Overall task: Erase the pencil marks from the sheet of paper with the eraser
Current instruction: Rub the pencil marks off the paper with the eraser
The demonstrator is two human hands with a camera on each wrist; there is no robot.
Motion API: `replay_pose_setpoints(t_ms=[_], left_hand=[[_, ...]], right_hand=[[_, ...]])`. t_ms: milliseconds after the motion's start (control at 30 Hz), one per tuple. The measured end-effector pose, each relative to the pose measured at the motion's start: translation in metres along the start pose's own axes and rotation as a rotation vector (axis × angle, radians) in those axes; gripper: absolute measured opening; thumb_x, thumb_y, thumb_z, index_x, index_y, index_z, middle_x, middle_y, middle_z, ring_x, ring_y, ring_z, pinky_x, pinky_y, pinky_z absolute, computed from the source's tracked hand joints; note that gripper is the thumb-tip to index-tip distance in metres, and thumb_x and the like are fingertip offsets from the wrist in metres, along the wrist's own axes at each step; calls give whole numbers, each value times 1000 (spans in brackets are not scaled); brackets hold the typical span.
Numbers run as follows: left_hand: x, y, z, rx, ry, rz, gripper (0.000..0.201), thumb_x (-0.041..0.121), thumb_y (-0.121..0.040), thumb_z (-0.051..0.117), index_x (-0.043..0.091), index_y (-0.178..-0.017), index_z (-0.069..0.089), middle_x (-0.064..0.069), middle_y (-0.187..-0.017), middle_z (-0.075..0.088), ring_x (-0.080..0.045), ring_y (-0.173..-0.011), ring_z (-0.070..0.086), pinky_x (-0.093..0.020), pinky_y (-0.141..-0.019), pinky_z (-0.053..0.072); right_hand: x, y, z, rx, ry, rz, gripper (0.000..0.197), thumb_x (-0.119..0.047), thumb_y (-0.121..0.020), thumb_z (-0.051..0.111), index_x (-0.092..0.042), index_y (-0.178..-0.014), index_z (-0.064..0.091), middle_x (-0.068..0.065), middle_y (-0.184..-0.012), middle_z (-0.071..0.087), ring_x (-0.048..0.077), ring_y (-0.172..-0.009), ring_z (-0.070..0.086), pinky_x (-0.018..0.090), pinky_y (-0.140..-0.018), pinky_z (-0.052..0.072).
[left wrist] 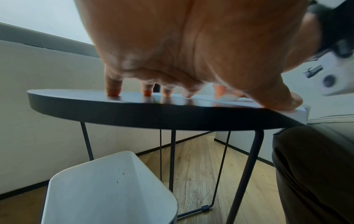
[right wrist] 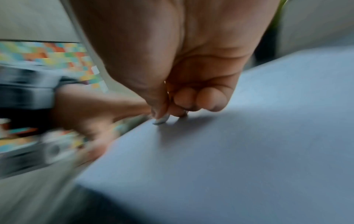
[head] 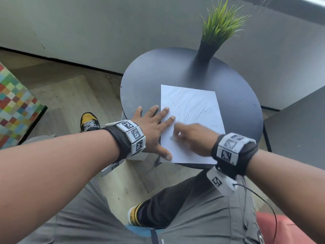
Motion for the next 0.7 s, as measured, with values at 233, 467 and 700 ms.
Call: replay_pose_setpoints(t_ms=[233, 467, 700], left_hand=[[1, 0, -2, -4, -47, 0, 131, 104, -56, 34, 34, -156, -15, 3, -165, -21, -29, -152, -11, -64, -114, 11], [2, -1, -4, -21, -61, -4, 132, 104, -55, 36, 34, -156, -13, 4, -166, -19, -30, -151, -9, -64, -113, 15], [3, -1, -5, -41, -46, -7, 133, 103, -56, 39, 34, -156, -14, 4, -165, -21, -31, -151, -10, -65, -114, 14]], right_hand=[[-20, 12, 23, -79, 81, -123, 12, -27, -98, 48, -18, -104, 43, 6, -87, 58, 26, -75, 53, 35, -64, 40], [4, 2, -5, 71, 29, -50, 15, -30, -100, 44, -16, -107, 46, 8, -91, 60, 27, -78, 51, 35, -66, 39], [29, 3, -15, 162, -23, 37, 16, -37, -101, 41, -21, -98, 40, 5, -84, 58, 30, -77, 55, 41, -69, 48]])
Point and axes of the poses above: each hand's wrist, its own y-axis away from the middle knuckle, its own z-axis out of the palm, x = y × z, the point moved 10 cm from there along -y, towards the middle knuckle
